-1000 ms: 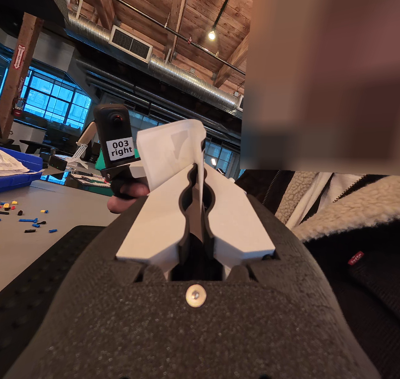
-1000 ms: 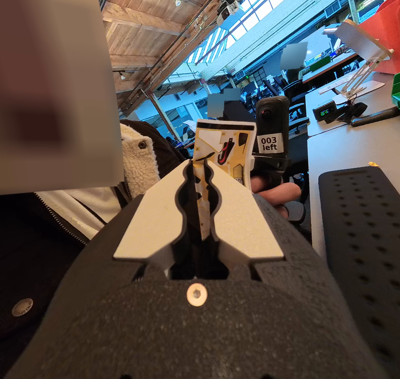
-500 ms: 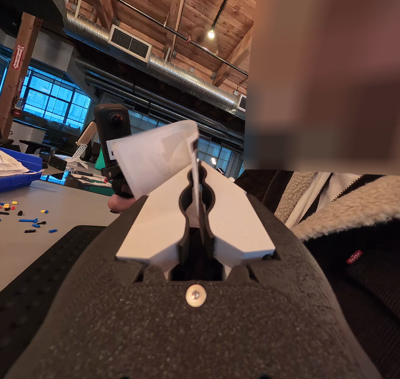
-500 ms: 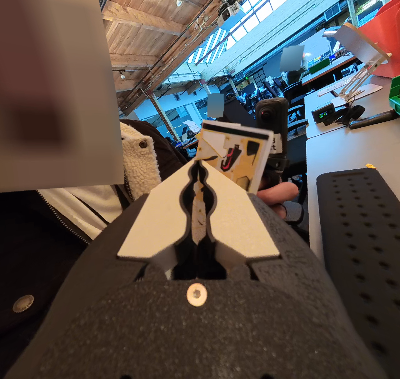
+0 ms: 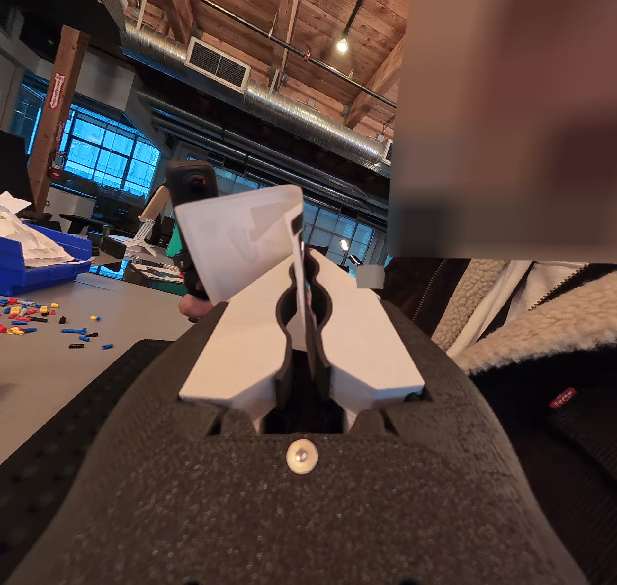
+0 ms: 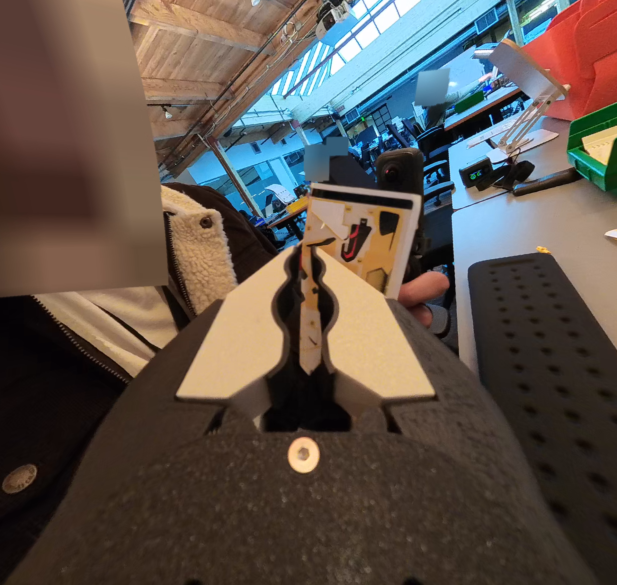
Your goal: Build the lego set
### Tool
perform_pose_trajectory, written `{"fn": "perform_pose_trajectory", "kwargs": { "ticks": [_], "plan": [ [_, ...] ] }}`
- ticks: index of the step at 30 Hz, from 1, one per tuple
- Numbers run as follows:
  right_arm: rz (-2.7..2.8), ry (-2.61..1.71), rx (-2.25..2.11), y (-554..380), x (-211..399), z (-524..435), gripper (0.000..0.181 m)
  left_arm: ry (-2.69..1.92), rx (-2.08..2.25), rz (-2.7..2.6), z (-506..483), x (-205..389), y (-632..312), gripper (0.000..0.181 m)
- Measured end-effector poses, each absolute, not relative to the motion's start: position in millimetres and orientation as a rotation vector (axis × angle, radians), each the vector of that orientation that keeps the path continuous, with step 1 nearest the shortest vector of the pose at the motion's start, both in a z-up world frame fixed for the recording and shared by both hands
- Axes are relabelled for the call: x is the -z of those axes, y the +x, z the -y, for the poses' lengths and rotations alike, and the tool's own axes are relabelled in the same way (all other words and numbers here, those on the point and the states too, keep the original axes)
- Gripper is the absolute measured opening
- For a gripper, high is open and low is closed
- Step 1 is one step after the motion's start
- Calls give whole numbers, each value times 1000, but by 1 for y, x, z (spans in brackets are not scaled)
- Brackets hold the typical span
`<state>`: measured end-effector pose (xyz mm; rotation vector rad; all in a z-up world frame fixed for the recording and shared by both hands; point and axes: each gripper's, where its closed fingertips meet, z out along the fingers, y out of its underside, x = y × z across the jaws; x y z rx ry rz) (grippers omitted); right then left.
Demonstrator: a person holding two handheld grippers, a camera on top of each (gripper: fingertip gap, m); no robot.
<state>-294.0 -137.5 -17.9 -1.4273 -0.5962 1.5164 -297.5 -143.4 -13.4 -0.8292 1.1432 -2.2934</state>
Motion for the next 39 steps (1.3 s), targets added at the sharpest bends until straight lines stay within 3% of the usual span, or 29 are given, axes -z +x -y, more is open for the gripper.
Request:
{"fn": "perform_pose_trajectory", "kwargs": {
  "ticks": [6,19,39],
  "plan": [
    [604,-1467,-1451,-296,20,135,14,-846,2277,-1139,140,15,-296,0],
    [595,-1467,-1460,-293,23,133,0,-850,2268,-1149,142,16,-295,0],
    [549,-1474,-1375,-277,18,126,0,-885,2235,-1116,129,18,-296,0]
  ]
}}
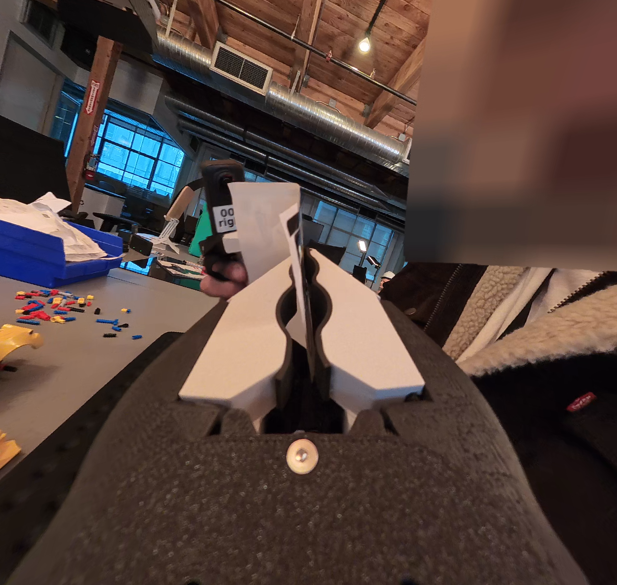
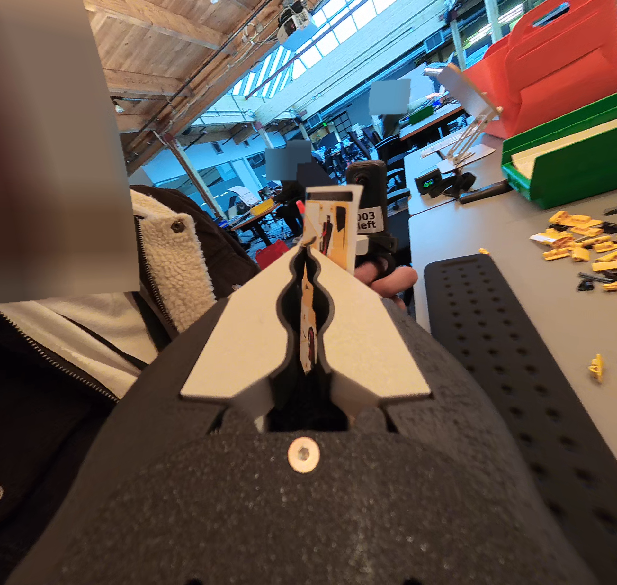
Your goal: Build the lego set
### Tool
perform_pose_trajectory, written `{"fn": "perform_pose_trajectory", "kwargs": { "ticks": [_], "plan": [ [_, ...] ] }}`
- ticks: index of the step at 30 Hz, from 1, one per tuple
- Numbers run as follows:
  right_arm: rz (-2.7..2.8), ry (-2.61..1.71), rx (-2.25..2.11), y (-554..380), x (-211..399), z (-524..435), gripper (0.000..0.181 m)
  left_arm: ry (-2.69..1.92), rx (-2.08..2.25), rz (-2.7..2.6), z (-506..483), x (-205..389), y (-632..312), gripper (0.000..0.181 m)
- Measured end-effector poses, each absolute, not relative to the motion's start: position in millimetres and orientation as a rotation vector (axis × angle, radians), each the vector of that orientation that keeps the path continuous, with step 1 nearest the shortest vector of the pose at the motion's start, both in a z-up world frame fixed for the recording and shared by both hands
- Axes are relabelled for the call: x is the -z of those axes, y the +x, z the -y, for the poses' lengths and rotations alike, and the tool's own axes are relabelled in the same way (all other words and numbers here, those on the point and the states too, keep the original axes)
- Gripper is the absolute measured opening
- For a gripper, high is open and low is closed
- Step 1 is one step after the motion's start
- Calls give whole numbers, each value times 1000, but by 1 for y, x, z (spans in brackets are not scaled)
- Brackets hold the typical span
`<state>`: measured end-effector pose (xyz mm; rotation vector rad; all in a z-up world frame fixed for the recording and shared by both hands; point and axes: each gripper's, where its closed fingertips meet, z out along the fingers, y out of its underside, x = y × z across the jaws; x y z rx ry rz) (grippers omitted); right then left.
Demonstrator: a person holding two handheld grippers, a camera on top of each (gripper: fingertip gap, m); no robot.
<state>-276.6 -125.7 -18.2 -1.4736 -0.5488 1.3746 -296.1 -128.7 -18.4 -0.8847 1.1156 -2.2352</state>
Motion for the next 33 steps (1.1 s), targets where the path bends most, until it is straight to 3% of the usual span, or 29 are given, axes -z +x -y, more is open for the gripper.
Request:
{"fn": "perform_pose_trajectory", "kwargs": {
  "ticks": [7,10,12,27,33],
  "plan": [
    [552,-1539,-1099,-273,21,114,2,-941,2208,-1077,117,23,-292,0],
    [623,-1583,-1025,-283,26,117,27,-943,2203,-1081,117,25,-293,0],
    [632,-1600,-1017,-288,28,117,31,-935,2215,-1080,117,25,-294,0],
    [616,-1494,-1305,-296,22,128,7,-860,2281,-1117,131,18,-296,0],
    [633,-1510,-1305,-300,23,130,10,-860,2265,-1141,135,19,-293,0]
  ]
}}
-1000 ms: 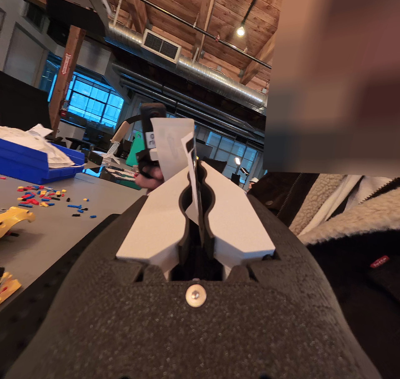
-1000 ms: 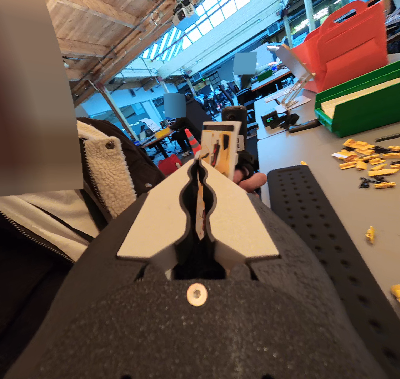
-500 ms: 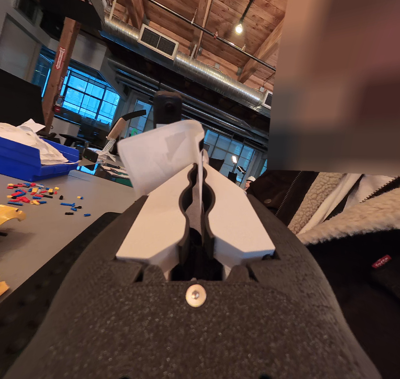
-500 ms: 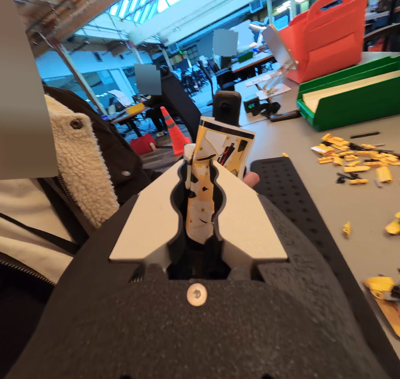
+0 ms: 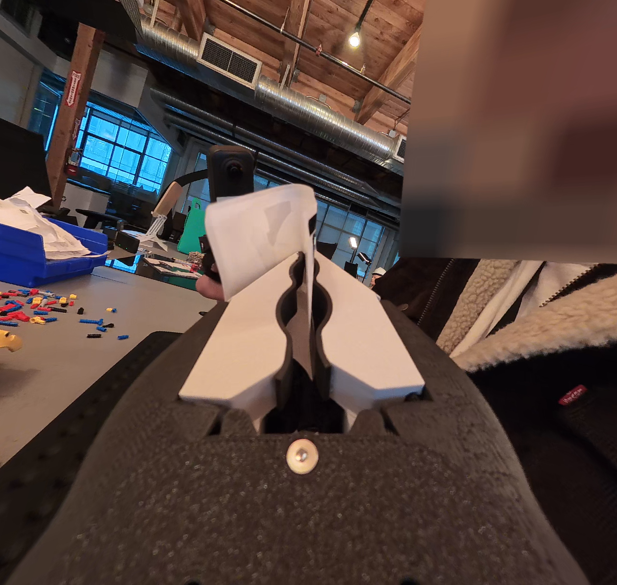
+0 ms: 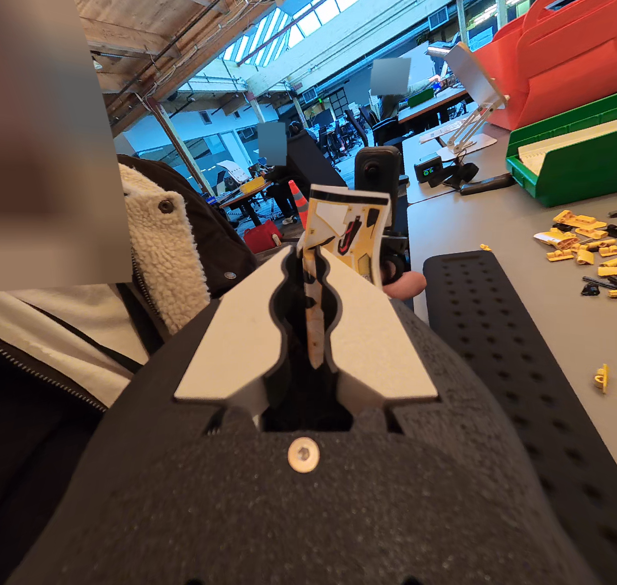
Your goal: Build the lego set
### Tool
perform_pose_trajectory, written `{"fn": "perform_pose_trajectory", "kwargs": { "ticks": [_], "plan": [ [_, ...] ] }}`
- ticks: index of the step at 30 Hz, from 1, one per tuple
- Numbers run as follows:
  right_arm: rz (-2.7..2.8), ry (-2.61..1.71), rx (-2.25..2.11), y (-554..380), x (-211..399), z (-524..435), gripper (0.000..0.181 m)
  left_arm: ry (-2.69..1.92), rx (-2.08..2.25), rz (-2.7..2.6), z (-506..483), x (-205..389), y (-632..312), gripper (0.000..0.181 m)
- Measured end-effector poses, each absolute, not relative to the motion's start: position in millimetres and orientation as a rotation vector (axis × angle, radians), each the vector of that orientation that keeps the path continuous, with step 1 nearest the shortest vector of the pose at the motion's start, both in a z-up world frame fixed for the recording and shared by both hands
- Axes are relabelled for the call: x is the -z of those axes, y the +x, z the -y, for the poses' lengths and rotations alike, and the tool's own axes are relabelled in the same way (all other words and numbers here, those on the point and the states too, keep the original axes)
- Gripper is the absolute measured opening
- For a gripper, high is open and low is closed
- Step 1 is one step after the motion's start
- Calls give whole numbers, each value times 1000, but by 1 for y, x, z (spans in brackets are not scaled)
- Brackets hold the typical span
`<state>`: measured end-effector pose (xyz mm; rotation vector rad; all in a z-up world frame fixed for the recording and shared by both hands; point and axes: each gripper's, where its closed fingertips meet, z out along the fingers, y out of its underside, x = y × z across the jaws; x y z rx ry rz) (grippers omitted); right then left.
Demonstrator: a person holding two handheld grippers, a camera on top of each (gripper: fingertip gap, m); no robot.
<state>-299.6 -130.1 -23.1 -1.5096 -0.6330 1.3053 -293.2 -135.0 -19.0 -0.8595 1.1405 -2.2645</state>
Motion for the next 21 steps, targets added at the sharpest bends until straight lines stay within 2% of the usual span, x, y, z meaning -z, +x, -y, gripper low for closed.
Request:
{"fn": "perform_pose_trajectory", "kwargs": {
  "ticks": [21],
  "plan": [
    [681,-1456,-1374,-304,20,140,4,-812,2342,-1167,146,16,-299,0]
  ]
}}
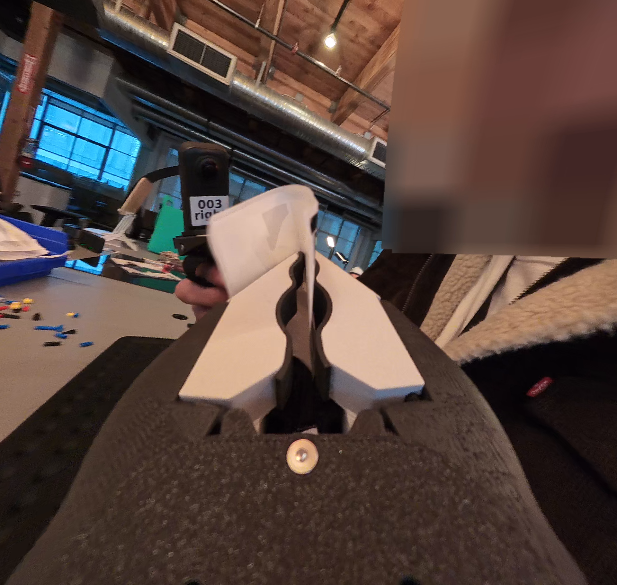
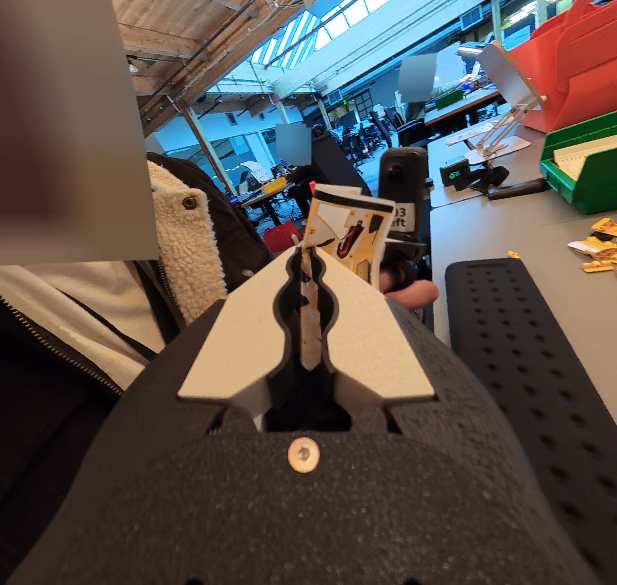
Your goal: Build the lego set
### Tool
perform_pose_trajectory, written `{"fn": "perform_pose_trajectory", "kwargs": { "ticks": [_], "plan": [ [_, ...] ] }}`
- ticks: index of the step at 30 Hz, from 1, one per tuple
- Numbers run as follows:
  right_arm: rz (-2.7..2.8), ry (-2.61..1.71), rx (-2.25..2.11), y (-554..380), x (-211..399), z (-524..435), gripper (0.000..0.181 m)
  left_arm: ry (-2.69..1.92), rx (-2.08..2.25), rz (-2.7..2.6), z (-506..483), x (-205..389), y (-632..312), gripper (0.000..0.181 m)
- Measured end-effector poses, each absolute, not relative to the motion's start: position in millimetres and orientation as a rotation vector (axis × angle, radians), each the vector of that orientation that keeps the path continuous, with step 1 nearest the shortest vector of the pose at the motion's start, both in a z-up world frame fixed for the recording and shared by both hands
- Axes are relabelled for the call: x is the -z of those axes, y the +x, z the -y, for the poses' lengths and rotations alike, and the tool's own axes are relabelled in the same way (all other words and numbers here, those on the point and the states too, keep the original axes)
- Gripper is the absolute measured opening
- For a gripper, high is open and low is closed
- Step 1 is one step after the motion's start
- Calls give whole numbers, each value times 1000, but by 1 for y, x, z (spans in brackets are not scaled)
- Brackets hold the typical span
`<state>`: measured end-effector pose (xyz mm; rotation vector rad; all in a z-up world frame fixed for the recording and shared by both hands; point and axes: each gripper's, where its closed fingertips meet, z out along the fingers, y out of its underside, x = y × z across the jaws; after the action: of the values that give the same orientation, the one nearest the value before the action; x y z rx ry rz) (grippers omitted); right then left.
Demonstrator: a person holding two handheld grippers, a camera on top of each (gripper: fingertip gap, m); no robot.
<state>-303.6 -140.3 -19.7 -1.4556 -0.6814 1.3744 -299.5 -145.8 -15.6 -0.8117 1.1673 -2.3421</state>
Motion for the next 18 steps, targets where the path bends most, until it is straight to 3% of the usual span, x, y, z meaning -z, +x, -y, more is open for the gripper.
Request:
{"fn": "perform_pose_trajectory", "kwargs": {
  "ticks": [18],
  "plan": [
    [704,-1403,-1466,-305,14,151,0,-753,2358,-1205,153,13,-305,0]
  ]
}}
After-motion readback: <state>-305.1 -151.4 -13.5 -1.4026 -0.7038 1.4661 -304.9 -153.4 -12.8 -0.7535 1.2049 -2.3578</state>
